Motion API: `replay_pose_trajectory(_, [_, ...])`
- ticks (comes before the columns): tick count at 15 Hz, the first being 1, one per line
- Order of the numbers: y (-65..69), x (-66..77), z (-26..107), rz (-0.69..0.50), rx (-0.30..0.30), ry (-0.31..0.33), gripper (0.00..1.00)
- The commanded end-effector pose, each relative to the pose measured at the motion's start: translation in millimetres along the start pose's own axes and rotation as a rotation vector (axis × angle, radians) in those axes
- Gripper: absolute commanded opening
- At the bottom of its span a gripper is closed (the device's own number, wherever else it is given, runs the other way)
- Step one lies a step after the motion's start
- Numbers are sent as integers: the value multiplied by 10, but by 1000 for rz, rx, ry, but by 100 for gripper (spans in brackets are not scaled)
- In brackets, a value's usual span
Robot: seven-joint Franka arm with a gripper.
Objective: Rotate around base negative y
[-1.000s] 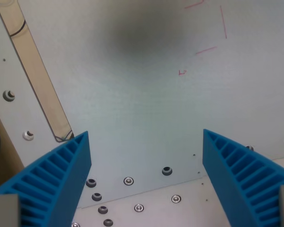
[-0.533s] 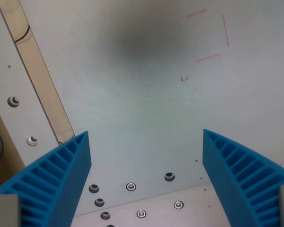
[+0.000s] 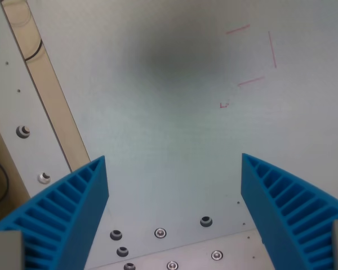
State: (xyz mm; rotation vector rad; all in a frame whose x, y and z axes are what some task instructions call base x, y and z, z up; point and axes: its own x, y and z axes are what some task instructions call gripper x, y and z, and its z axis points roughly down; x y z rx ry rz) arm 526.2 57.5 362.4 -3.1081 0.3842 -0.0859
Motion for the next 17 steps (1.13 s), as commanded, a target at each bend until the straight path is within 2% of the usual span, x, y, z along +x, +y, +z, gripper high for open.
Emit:
replay_pose_trajectory(1, [42,-117,5,0,46,207,100])
replay_pose_trajectory(17, [42,-117,5,-2,92,389,100])
